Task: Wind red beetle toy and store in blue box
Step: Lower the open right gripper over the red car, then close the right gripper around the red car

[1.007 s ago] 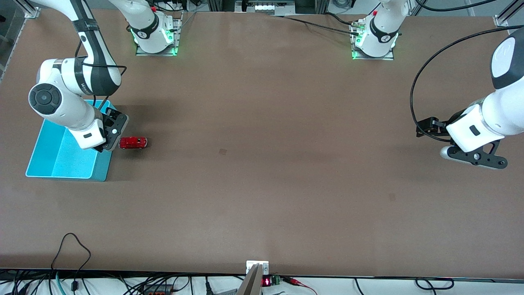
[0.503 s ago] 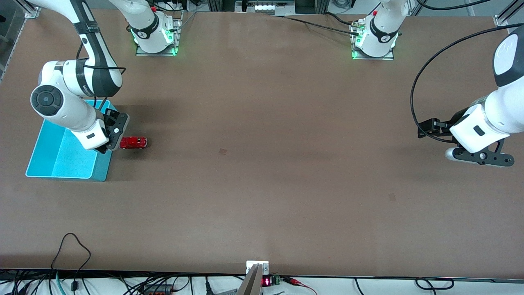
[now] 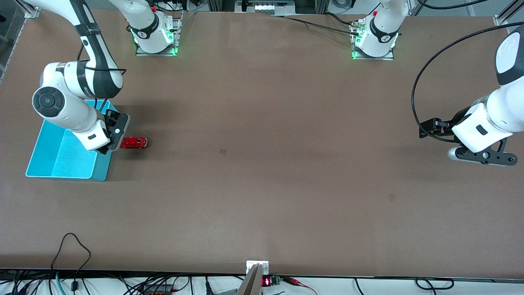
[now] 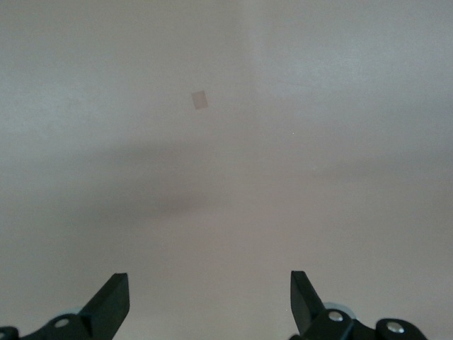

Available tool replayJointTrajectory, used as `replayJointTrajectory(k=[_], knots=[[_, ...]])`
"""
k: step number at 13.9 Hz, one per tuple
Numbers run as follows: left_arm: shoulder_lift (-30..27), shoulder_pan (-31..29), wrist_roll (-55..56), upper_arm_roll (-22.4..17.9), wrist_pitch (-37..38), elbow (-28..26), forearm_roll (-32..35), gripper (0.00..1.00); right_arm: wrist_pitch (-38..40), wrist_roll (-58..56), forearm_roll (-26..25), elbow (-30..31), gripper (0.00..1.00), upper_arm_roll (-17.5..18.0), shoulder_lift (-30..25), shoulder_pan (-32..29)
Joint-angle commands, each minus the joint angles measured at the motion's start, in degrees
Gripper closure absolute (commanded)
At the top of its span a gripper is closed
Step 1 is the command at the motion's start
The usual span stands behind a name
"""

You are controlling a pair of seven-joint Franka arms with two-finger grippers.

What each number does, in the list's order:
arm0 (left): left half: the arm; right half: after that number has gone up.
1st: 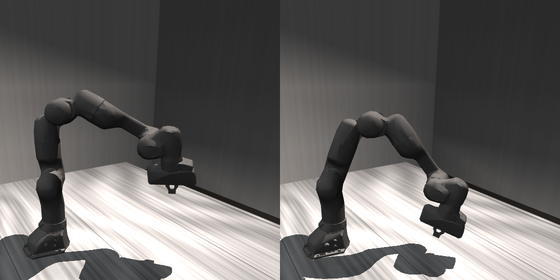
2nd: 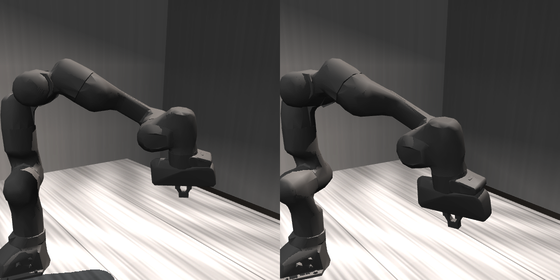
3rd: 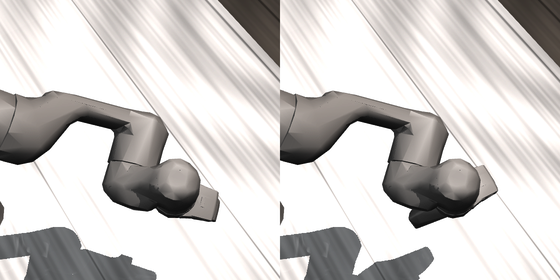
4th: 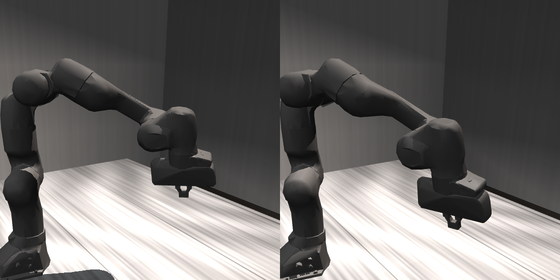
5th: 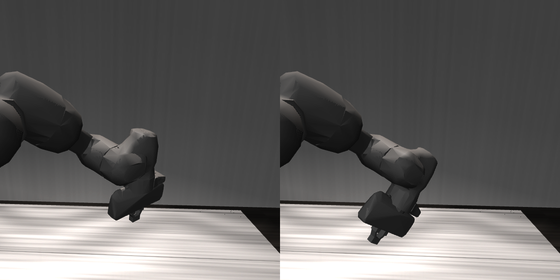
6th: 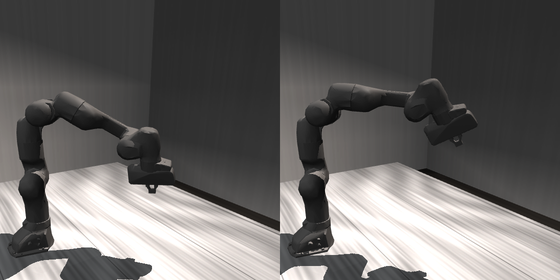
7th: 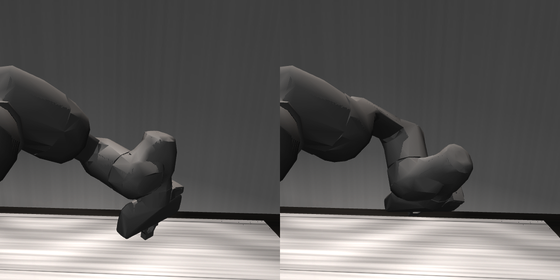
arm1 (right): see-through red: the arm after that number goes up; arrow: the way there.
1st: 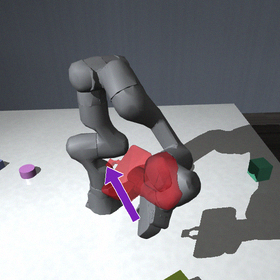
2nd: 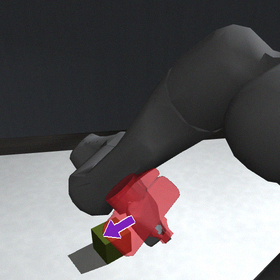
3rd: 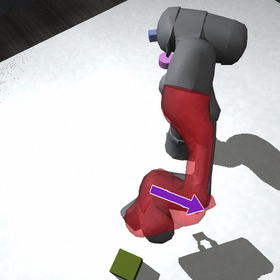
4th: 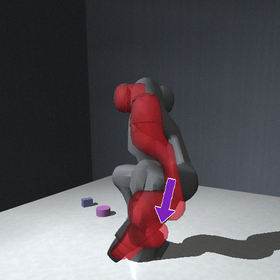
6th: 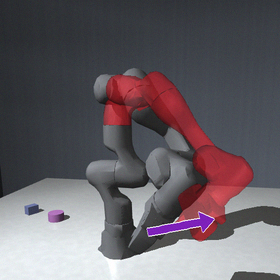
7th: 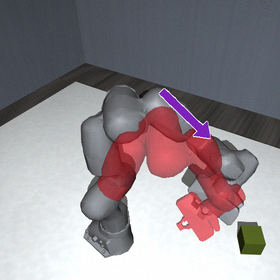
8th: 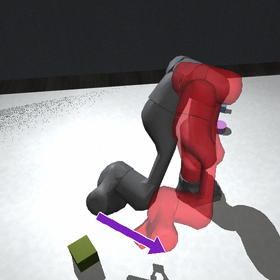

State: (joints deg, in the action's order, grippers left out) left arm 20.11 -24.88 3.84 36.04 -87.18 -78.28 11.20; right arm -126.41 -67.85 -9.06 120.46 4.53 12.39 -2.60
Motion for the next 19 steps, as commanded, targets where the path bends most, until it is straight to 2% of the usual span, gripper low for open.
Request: replayJointTrajectory(k=[1, 4, 7, 11, 15, 19], knots=[[-0.59, -0.17, 0.47, 0.26, 0.87, 0.41, 1.20, 0.00, -0.77, -0.79, -0.78, 0.31, 0.00, 0.13, 0.26, -0.30], [-0.59, -0.26, 0.47, 0.26, 0.87, 0.41, 1.20, 0.00, -1.39, -0.79, -0.95, 0.22, 0.00, 0.13, 1.40, -0.21], [-0.59, -0.17, 0.47, 0.26, 0.87, 0.41, 1.20, 0.00, -3.57, -2.98, -3.33, 0.13, 0.00, 0.13, 3.33, -0.30], [-0.59, -0.17, 0.47, 0.35, 0.96, 0.41, 1.28, 0.00, -7.18, -8.43, -3.33, 0.22, 0.00, 0.13, 5.89, -0.47], [-0.59, 0.00, 0.47, 0.43, 0.96, 0.41, 1.20, 0.00, -9.55, -8.53, -3.42, 0.57, 0.00, 0.13, 8.43, -0.39], [-0.59, 0.00, 0.47, 0.35, 0.96, 0.41, 1.20, 0.00, -14.90, -8.53, -3.42, 5.48, 0.00, 0.13, 8.00, -0.47]])
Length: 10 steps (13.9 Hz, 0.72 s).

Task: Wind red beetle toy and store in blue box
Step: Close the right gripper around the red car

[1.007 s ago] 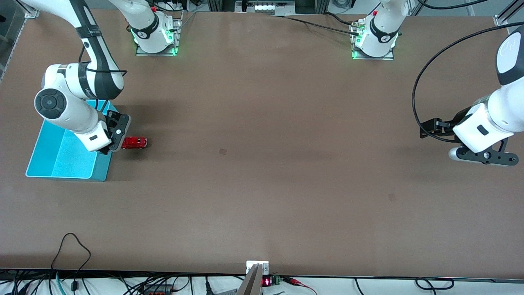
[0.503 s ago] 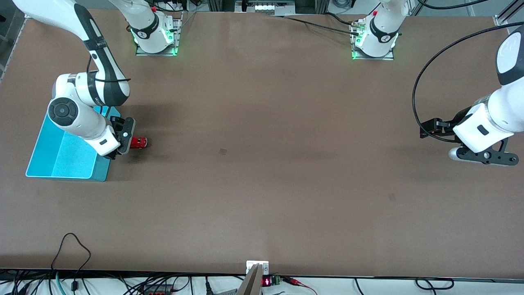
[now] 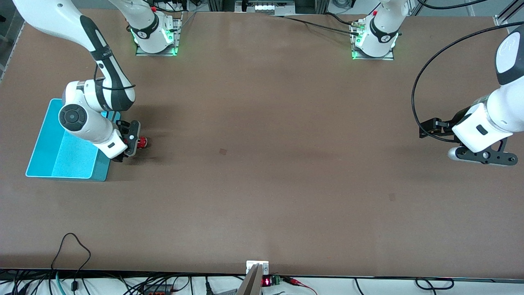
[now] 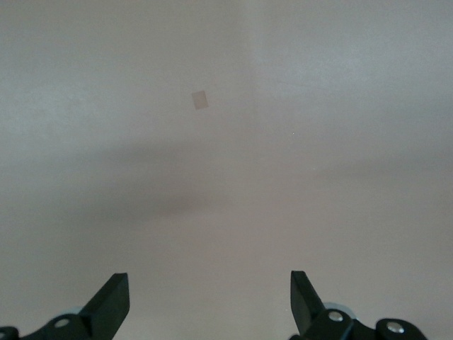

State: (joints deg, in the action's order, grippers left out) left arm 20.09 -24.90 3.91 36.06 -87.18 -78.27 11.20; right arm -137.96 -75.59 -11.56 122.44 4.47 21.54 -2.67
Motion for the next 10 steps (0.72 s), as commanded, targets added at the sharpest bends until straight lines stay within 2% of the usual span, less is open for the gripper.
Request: replayJointTrajectory(k=[1, 5, 10], knots=[[-0.58, 0.03, 0.31, 0.32, 0.96, 0.49, 1.20, 0.00, -4.50, -0.79, -0.92, 4.46, 0.00, 0.19, -1.24, -0.67], [-0.58, 0.03, 0.31, 0.32, 0.96, 0.40, 1.11, 0.00, -8.46, -0.79, -1.01, 7.27, 0.00, 0.10, -1.15, -0.85], [-0.58, 0.03, 0.31, 0.32, 0.87, 0.49, 1.11, 0.00, -8.91, -0.79, -1.01, 7.63, 0.00, 0.19, -1.24, -1.98]])
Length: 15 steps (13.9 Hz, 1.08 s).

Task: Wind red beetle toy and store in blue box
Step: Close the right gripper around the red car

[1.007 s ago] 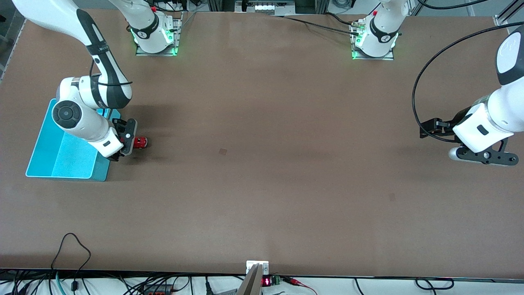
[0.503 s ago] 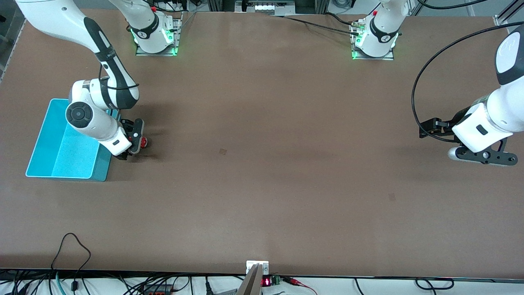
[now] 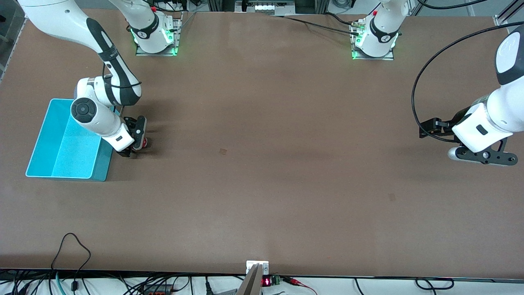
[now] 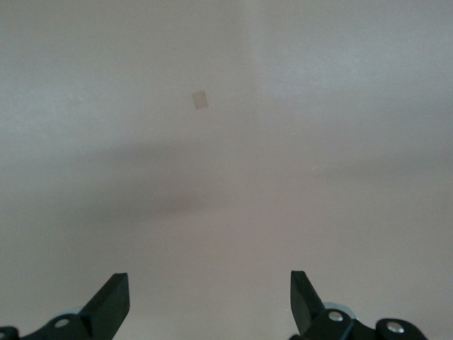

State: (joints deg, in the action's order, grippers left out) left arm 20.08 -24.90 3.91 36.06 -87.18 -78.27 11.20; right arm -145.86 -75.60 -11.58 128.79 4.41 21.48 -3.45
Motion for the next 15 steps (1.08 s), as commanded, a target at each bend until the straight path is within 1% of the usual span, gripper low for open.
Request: replayJointTrajectory(k=[1, 2, 4, 5, 7, 9, 11, 15], knots=[[-0.57, 0.03, 0.31, 0.32, 0.87, 0.49, 1.11, 0.00, -1.00, -0.86, -0.99, 1.29, 0.07, 0.25, -1.09, -1.29], [-0.57, 0.03, 0.31, 0.32, 0.87, 0.49, 1.11, 0.00, -1.00, -0.95, -0.99, 1.29, 0.19, 0.25, -1.18, -1.30], [-0.57, 0.03, 0.31, 0.32, 0.87, 0.49, 1.11, 0.00, -1.18, -2.44, -0.99, 1.20, 0.49, 0.25, -1.09, -1.30], [-0.57, 0.03, 0.31, 0.32, 0.87, 0.49, 1.11, 0.00, -1.18, -2.36, -0.99, 1.20, 0.57, 0.25, -1.09, -1.38], [-0.57, 0.03, 0.31, 0.32, 0.87, 0.49, 1.11, 0.00, -1.18, -2.44, -0.99, 1.20, 0.69, 0.25, -1.09, -1.38], [-0.57, 0.03, 0.31, 0.32, 0.87, 0.40, 1.11, 0.00, -1.18, -2.36, -0.99, 1.11, 0.82, 0.25, -1.09, -1.30], [-0.57, 0.03, 0.31, 0.32, 0.87, 0.40, 1.11, 0.00, -1.18, -2.36, -0.99, 1.02, 0.88, 0.25, -1.18, -1.30], [-0.57, 0.03, 0.31, 0.32, 0.87, 0.49, 1.11, 0.00, -0.83, 0.27, -0.47, 0.15, 0.93, 0.34, -2.40, -0.95]])
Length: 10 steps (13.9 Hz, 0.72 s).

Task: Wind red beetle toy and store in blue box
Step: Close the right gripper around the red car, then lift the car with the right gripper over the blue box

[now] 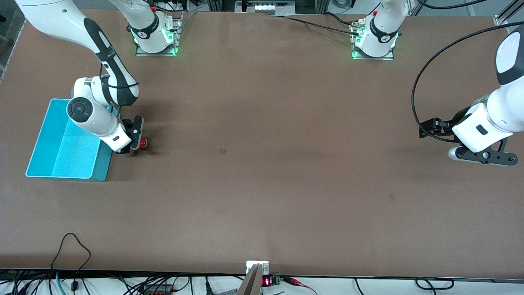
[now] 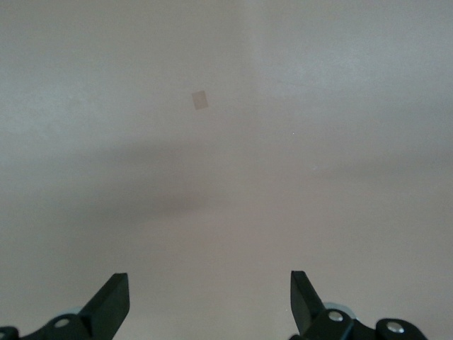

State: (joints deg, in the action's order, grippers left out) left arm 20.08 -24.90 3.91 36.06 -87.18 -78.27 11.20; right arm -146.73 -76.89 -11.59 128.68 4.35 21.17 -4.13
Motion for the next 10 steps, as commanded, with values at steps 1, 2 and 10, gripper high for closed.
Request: replayJointTrajectory(k=[1, 2, 10], knots=[[-0.57, -0.06, 0.31, 0.32, 0.87, 0.40, 1.11, 0.00, 0.21, 3.48, -0.45, -0.27, 0.96, 0.39, -2.62, -0.18], [-0.57, -0.06, 0.31, 0.32, 0.87, 0.40, 1.11, 0.00, 0.21, 5.59, -0.27, -0.45, 0.98, 0.57, -3.49, -0.01], [-0.57, -0.15, 0.31, 0.32, 0.96, 0.40, 1.11, 0.00, 11.99, 33.97, 4.90, -11.34, 0.98, 4.88, -8.32, 0.96]])
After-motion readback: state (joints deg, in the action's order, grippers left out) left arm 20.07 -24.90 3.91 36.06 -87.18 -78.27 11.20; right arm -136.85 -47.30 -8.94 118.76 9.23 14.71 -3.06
